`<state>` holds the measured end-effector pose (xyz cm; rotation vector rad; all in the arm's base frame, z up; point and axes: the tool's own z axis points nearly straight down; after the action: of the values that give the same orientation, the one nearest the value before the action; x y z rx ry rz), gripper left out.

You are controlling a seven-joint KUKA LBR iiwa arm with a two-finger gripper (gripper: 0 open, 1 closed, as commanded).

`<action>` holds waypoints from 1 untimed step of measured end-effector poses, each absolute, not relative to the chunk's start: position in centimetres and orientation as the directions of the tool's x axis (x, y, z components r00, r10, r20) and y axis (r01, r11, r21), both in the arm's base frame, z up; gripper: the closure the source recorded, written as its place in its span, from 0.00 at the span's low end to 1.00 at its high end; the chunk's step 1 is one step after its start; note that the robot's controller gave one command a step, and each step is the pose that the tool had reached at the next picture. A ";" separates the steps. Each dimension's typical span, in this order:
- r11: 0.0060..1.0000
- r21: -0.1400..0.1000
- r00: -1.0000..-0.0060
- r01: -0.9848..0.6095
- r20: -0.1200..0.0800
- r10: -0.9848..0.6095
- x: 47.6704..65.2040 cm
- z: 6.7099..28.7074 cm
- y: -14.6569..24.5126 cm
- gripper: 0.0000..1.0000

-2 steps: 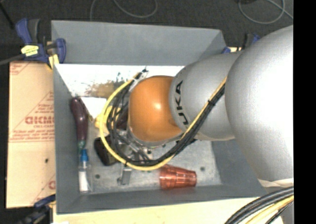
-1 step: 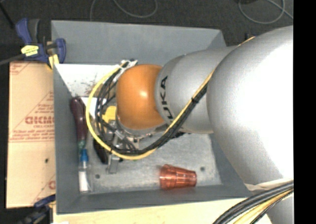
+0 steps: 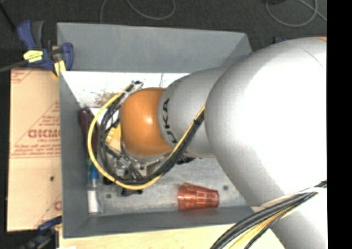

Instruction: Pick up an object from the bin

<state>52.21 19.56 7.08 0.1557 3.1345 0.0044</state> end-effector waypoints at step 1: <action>0.995 0.003 -0.995 0.100 -0.003 0.100 52.2 7.1 19.6 1.00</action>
Offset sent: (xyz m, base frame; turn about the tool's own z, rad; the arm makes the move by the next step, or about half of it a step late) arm 0.0002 -0.0176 0.0148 0.0586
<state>52.21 19.57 7.08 0.1576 3.1345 0.0047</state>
